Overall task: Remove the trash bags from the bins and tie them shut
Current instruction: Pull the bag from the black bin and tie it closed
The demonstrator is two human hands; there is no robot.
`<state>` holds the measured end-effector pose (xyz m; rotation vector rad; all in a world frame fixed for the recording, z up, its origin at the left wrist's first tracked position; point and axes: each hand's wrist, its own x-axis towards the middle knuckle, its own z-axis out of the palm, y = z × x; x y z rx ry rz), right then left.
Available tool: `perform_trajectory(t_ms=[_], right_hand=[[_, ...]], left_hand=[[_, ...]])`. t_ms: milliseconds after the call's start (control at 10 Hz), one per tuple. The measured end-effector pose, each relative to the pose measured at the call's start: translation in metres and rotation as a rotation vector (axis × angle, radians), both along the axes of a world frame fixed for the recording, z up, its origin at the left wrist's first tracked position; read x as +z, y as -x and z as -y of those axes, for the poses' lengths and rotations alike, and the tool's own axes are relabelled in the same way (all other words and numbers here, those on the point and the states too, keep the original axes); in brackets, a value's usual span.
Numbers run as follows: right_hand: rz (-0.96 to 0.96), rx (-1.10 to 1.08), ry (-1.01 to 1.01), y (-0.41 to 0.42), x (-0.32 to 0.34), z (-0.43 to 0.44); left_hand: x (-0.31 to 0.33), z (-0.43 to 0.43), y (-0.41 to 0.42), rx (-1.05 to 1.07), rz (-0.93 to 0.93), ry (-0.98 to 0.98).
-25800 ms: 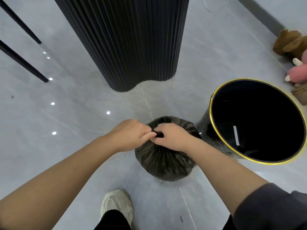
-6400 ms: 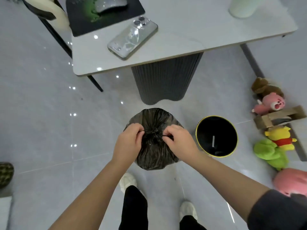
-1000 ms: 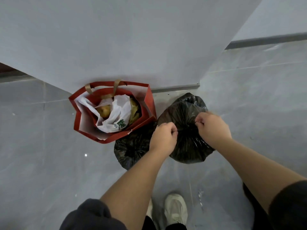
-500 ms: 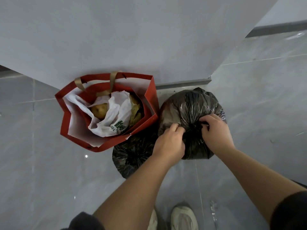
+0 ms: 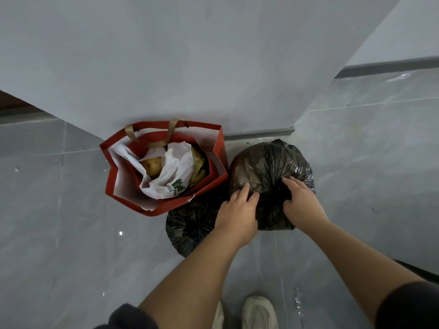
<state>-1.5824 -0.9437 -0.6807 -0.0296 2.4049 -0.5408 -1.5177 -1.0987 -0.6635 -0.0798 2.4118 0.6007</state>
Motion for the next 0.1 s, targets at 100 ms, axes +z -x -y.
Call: perform_trajectory(t_ms=[100], right_hand=[[-0.043, 0.031, -0.005, -0.0100, 0.0420, 0.0036]], left_hand=[[0.0399, 0.0071, -0.0093, 0.033, -0.043, -0.019]])
